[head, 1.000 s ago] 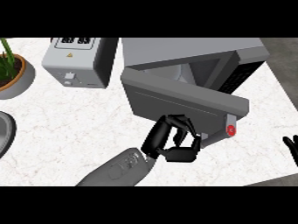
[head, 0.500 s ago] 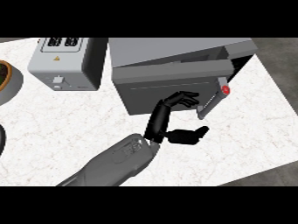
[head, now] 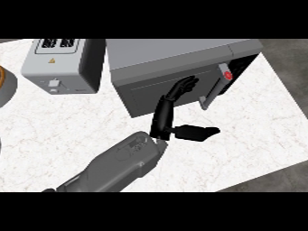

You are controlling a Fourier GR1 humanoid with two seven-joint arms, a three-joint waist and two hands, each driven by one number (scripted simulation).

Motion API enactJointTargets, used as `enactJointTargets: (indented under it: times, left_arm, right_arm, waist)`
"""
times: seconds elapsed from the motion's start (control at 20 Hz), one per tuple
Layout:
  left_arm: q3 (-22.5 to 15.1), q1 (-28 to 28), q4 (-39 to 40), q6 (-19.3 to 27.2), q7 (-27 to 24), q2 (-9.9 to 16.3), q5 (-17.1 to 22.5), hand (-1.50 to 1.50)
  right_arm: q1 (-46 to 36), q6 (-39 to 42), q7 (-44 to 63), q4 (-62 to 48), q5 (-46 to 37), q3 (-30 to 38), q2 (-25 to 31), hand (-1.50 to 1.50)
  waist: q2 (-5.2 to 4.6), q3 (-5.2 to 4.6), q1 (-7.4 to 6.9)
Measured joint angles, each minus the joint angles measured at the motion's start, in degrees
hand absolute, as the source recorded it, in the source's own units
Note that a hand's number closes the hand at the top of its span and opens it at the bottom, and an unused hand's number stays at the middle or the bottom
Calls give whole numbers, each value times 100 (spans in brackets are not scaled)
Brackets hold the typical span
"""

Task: Pick up the milk, place it into the microwave and close the microwave

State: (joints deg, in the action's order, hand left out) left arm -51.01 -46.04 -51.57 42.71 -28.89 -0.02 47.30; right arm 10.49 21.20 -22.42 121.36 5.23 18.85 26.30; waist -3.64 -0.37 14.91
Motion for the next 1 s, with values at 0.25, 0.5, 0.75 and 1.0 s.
enactJointTargets:
  times: [0.25, 0.5, 0.75, 1.0]
  left_arm:
    - [-49, -56, -6, 80, -160, -1, 275, -150]
    - [-89, -105, 30, 103, -337, 0, 495, -150]
    - [-126, -136, 70, 125, -532, 1, 669, -150]
    - [-197, -203, 94, 86, -663, -1, 796, -150]
  right_arm:
    - [-254, -58, 27, -73, -116, 73, 145, 150]
    - [-490, -103, 100, -160, -150, 123, 255, 150]
    - [-699, -102, 155, -289, -143, 136, 352, 150]
    - [-849, -57, 242, -548, 311, -58, 87, -150]
  waist:
    - [-40, 10, -3]
    - [-66, 13, -4]
    - [-88, 18, 7]
    - [-131, 44, -39]
